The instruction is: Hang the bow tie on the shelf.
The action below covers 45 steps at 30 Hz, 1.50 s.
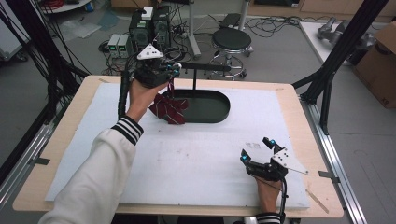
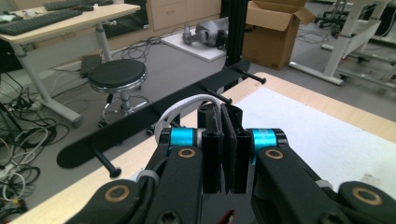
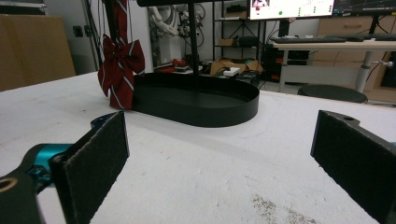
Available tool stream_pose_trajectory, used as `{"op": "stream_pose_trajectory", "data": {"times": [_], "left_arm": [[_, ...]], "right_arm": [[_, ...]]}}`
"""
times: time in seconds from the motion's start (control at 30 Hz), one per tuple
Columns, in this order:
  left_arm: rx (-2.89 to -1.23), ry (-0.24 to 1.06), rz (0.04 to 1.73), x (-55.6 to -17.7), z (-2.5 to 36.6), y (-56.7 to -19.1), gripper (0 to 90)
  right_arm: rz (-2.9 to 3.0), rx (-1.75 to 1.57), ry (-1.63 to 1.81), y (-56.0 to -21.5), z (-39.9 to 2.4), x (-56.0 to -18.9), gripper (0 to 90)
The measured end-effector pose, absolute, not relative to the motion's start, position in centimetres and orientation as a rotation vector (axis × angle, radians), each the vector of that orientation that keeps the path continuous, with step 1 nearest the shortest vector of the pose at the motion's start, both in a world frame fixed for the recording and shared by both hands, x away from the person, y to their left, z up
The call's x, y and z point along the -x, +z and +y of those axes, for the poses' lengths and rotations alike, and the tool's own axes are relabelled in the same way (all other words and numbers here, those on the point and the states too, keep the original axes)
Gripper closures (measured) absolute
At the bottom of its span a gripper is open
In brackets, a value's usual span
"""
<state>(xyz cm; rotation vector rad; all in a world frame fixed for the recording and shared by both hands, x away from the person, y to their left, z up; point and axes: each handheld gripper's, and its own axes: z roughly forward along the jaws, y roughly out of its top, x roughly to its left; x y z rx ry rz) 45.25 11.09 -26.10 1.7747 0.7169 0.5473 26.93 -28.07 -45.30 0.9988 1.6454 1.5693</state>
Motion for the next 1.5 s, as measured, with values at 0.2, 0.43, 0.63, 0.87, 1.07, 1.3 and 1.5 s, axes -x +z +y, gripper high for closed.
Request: {"op": "stream_pose_trajectory", "data": {"times": [0.2, 0.43, 0.63, 0.87, 1.07, 1.3, 1.5], "left_arm": [[-1.77, 0.578, 0.721, -46.3, 10.5, -25.2, 86.6], [-1.745, 0.616, 0.709, -47.0, 9.8, -23.9, 86.5], [-1.762, 0.62, 0.718, -47.2, 9.0, -24.4, 86.5], [-1.796, 0.607, 0.745, -47.8, 8.1, -26.1, 86.5], [-1.815, 0.589, 0.768, -48.2, 7.4, -26.9, 86.5], [-1.839, 0.574, 0.785, -48.5, 6.7, -27.7, 86.5], [-1.861, 0.578, 0.79, -48.5, 6.1, -28.0, 86.5]], "right_arm": [[1.645, -1.004, 1.571, -45.3, -28.1, -27.0, 3.2], [1.646, -1.01, 1.574, -45.3, -28.1, -27.0, 3.2], [1.646, -1.009, 1.572, -45.3, -28.1, -27.0, 3.2], [1.648, -1.008, 1.573, -45.3, -28.1, -27.0, 3.2], [1.648, -1.008, 1.575, -45.3, -28.1, -27.0, 3.2], [1.648, -1.008, 1.575, -45.3, -28.2, -27.0, 3.2], [1.645, -1.006, 1.574, -45.3, -28.2, -27.0, 3.2]]}}
